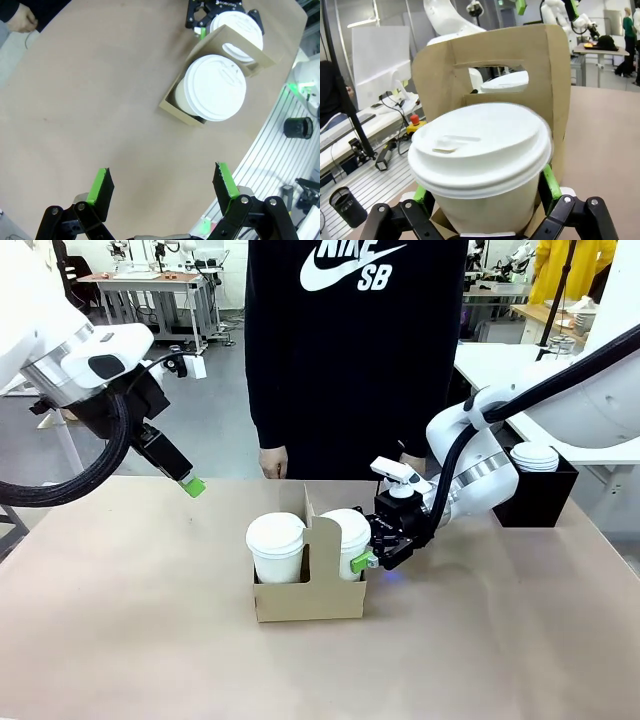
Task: Pour a drink into a cup and package it in a carrier.
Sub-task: Insert the held 600 ml Paper Cup into the Cup Carrier.
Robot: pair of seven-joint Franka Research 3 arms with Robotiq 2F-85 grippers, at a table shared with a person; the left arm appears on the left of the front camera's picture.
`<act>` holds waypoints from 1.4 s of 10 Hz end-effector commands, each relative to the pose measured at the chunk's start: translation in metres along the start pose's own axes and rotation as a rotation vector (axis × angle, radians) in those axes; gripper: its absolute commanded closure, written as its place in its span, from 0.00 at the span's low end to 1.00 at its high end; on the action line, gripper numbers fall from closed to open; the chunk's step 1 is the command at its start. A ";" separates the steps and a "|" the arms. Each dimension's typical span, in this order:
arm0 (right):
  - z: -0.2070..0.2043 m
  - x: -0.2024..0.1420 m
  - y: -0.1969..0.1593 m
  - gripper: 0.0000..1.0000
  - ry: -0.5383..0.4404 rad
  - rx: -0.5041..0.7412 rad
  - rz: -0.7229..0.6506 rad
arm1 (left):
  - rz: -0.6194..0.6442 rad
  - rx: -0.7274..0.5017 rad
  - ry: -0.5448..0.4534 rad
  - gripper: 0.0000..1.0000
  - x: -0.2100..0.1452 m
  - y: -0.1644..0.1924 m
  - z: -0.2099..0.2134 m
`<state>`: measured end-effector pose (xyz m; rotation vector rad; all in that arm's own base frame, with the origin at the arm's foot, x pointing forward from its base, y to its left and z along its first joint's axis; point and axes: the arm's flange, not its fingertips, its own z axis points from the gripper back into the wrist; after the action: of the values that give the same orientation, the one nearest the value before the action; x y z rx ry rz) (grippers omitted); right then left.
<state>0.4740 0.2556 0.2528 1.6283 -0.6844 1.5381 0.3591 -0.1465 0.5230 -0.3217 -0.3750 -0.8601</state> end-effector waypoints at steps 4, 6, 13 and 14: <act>0.026 0.012 0.018 0.00 0.042 -0.049 0.036 | 0.008 0.004 0.005 0.00 0.001 0.000 0.000; 0.036 0.012 0.021 0.00 0.067 -0.071 0.010 | 0.008 0.004 0.005 0.00 0.001 0.000 0.000; 0.102 0.090 0.160 0.00 0.179 -0.718 -0.177 | 0.008 0.004 0.005 0.00 0.001 0.000 0.000; 0.108 0.106 0.186 0.00 0.216 -0.861 -0.248 | 0.008 0.004 0.005 0.00 0.001 0.000 0.000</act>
<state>0.4238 0.0705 0.3641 0.9554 -0.8701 1.1323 0.3589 -0.1470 0.5238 -0.3193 -0.3760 -0.8612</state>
